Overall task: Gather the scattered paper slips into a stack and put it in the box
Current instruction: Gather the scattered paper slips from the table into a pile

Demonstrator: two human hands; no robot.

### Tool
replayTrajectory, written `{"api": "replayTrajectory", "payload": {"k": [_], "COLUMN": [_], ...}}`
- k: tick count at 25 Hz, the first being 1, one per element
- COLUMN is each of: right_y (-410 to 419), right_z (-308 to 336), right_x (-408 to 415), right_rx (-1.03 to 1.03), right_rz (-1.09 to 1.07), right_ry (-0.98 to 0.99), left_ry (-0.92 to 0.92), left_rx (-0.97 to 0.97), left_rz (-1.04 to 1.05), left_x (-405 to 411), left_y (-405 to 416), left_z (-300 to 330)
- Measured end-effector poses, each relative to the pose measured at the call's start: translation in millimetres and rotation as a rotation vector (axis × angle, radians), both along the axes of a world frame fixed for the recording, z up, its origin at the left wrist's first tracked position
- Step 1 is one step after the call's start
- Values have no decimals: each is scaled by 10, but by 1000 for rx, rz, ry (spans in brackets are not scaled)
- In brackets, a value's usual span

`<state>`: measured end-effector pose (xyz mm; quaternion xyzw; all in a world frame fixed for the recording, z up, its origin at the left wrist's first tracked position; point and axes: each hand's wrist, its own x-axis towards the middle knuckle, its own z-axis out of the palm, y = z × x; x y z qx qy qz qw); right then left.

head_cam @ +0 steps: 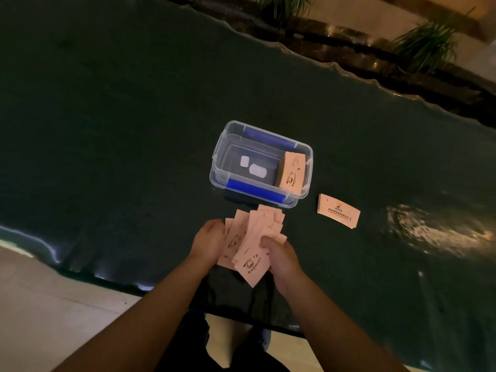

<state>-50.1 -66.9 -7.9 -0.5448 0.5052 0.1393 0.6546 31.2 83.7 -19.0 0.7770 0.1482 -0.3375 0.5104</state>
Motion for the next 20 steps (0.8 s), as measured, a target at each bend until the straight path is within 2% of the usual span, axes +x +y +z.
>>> {"api": "replayTrajectory", "payload": {"k": [4,6,14,17,20], "right_y": [2,34,191,196,65], "right_z": [41,57,121,139,166], "right_x": [62,90,110,104,45], "right_rx": [-5,2,43,48,41], "right_rz": [61,92,118,108,132], "right_ry": [-49,-78,-136,-160,-185], "left_ry": [136,176,282,259,256], "left_rx": [-148,-201,-179,-172,-247], "left_rz": [-14,-105,-286,-261,-126], "left_x": [7,-10,15,-13,-79], "left_y": [-59,-112,-223,-302,-351], "left_z": [35,50,45,18,-26]}}
